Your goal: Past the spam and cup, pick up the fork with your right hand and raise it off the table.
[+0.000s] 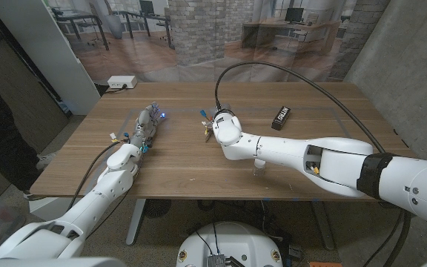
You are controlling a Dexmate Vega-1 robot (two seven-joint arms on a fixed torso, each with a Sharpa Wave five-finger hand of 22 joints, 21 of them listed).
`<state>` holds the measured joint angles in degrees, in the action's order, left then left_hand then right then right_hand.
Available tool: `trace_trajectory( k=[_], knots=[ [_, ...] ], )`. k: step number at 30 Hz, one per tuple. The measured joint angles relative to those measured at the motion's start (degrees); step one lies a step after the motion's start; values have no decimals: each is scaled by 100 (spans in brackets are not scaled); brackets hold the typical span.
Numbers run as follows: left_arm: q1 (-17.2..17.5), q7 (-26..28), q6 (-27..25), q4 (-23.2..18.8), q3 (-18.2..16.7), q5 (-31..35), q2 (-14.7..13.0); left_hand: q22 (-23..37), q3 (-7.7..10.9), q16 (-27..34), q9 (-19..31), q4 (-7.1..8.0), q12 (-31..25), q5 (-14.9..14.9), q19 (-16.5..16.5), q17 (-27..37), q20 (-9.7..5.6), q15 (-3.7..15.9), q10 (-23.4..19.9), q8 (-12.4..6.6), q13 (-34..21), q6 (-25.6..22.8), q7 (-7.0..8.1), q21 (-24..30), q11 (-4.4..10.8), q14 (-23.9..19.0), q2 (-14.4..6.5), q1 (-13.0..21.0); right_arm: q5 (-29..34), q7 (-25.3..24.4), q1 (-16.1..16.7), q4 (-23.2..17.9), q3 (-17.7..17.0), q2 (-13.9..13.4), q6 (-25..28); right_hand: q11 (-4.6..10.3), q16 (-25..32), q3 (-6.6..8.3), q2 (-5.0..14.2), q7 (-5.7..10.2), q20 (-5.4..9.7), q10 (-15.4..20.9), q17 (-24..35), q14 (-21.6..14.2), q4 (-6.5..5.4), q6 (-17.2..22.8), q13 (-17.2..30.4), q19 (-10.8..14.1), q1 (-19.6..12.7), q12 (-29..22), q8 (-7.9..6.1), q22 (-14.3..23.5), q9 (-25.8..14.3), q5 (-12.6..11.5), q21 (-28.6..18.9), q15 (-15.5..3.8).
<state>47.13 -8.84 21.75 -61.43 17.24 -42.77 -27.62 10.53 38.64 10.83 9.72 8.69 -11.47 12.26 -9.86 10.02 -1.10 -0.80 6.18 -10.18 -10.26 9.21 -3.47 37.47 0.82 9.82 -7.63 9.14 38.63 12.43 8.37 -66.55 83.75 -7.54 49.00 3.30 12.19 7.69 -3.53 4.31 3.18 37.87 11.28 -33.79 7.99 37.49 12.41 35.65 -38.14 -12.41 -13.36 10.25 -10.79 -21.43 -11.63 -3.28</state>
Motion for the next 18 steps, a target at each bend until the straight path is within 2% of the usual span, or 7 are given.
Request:
trace_trajectory(
  k=[3,7,10,15,18],
  knots=[
    [15,5,0,-20,-3,-3,-6,0,0,0,0,0,0,0,0,0,0,0,0,0,0,0,0,0,0,0,0,0,26,18,-4,2,25,2,3,98,0,32,128,97,30,98,6,-55,32,108,0,-33,-134,0,-18,0,-6,-67,0,6],
    [32,9,0,-38,-9,-9,-13,0,0,0,0,0,0,0,0,0,0,0,0,0,0,0,0,0,0,0,0,0,72,24,-10,16,59,7,12,266,42,104,269,248,10,268,17,-240,71,390,21,-52,-479,-67,-62,0,6,-174,0,-11],
    [37,9,0,-45,-17,-16,-15,0,0,0,0,0,0,0,0,0,0,0,0,0,0,0,0,0,0,0,0,0,103,17,-11,30,86,9,-7,302,159,172,389,230,10,476,64,-528,117,543,71,-51,-783,-153,-71,1,6,-242,-1,-32],
    [43,9,4,-45,-26,-28,-16,0,0,0,0,0,0,0,0,-1,0,0,0,0,0,0,0,0,0,0,0,0,164,-33,-4,69,128,9,-79,310,530,205,595,25,10,923,367,-1016,125,750,233,-51,-1382,-361,-134,30,6,-268,-46,-115],
    [43,7,15,-42,-31,-35,-16,0,0,0,0,0,0,0,0,-1,0,0,0,0,0,0,0,0,0,0,0,0,209,-103,18,83,133,10,-145,328,1027,-11,656,-180,10,1366,915,-1411,86,955,513,-51,-1803,-743,-139,69,5,-153,-124,-209]
  ],
)
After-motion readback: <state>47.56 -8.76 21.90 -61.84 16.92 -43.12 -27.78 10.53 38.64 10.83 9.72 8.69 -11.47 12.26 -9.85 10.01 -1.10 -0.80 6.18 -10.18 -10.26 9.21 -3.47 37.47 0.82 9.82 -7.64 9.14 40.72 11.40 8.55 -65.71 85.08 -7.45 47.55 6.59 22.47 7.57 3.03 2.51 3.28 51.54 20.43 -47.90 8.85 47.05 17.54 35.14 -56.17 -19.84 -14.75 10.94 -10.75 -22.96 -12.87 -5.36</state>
